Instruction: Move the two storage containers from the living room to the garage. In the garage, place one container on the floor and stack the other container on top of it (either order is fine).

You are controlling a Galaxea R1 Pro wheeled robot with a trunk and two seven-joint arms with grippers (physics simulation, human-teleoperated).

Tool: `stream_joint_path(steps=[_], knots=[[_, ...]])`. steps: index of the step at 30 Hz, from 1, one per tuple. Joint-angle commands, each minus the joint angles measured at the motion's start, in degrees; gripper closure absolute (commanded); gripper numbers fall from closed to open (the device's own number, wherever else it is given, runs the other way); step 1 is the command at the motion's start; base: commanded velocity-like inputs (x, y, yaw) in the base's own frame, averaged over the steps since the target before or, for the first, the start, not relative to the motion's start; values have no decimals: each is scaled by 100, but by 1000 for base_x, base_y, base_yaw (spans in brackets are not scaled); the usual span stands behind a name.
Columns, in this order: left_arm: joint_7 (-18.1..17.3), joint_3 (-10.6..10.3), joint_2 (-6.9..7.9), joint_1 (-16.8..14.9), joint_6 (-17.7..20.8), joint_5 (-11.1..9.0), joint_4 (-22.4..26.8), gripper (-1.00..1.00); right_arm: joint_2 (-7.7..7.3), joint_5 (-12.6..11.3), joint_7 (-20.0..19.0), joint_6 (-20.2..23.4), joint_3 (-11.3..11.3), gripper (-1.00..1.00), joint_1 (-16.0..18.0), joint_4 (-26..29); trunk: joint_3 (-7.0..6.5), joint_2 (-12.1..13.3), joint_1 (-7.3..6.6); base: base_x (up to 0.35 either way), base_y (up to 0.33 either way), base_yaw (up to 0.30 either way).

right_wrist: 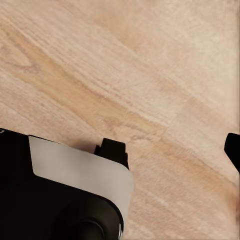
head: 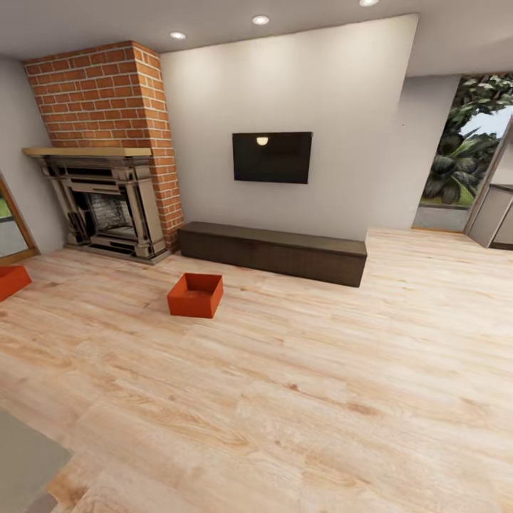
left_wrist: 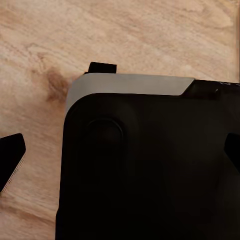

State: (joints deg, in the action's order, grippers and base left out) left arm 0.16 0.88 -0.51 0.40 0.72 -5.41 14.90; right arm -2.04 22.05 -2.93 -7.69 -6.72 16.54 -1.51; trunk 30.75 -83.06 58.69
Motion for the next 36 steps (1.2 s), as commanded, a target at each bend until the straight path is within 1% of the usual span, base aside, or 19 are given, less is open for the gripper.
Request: stream_joint_path(steps=[1, 36], knots=[[2, 6, -2, 4, 8, -57, 13, -100, -2, 37, -14, -31, -49, -100, 7, -16, 4, -2, 4, 338, 0, 0], [2, 9, -1, 4, 8, -57, 13, -100, -7, 37, 3, -31, -49, -100, 7, -16, 4, -2, 4, 338, 0, 4]])
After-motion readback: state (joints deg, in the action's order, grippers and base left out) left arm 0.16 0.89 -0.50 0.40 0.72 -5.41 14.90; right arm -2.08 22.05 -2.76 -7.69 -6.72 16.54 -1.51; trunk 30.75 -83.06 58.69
